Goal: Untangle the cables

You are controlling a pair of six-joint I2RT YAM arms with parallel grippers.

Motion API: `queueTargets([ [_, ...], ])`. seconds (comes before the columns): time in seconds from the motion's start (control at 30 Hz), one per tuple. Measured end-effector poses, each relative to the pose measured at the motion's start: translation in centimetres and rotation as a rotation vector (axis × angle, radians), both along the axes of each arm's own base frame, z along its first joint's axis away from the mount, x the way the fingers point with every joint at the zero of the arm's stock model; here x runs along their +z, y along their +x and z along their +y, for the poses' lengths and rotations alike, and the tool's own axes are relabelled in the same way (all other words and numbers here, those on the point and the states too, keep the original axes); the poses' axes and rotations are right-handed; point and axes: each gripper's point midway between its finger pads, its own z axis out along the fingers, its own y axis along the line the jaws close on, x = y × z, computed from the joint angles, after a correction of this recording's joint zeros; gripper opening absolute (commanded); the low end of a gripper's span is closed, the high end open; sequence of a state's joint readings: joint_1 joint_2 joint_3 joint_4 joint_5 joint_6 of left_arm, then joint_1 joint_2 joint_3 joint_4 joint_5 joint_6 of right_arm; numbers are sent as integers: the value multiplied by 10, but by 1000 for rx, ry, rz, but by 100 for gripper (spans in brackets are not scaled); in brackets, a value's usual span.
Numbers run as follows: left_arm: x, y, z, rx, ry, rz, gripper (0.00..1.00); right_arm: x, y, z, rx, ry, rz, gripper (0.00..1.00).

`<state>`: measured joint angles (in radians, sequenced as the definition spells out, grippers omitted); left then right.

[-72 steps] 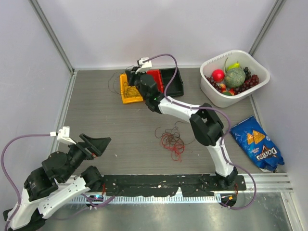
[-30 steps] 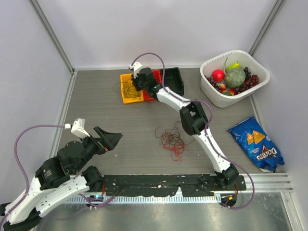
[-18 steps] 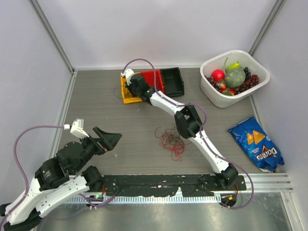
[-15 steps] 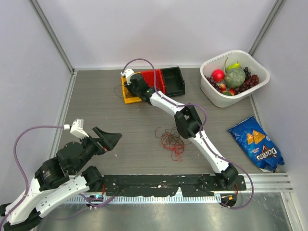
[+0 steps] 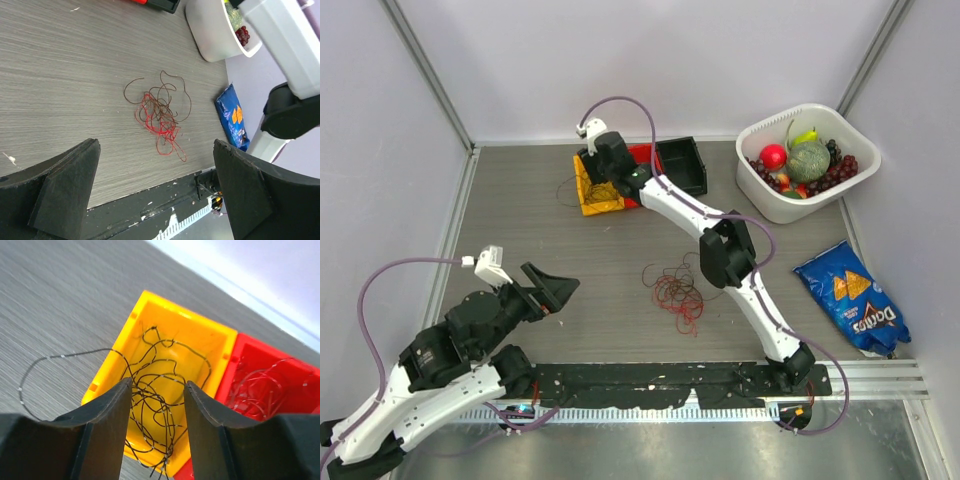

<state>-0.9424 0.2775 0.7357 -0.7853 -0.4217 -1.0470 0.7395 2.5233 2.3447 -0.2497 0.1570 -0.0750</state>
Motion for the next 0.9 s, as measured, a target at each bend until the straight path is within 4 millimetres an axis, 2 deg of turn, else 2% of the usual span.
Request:
queueTargets([
  [0.07,-1,1,-3,-4,6,6,100,25,-1,-1,-8,33,-24,55],
  [0.2,-4,2,-8,-16,16,19,100,56,-3,-8,-37,66,-46,60],
  [0.33,-6,3,-15,-34,6,23,100,66,-14,-27,-95,59,-19,65],
  [0.47,-19,6,-33,-75,19,62,100,72,-46,-68,-188,43,46,65],
  [0.57,-32,10,-57,-128,59,116,100,79,-88,-112,-267,62,95,64],
  [0.7,-57,18,-93,-224,133,182,96,86,-168,-176,-332,202,155,59],
  [0.8,-78,26,-115,-269,186,212,91,72,-216,-205,-345,317,214,59],
  [0.9,-101,38,-136,-313,257,232,88,38,-259,-226,-348,380,307,58],
])
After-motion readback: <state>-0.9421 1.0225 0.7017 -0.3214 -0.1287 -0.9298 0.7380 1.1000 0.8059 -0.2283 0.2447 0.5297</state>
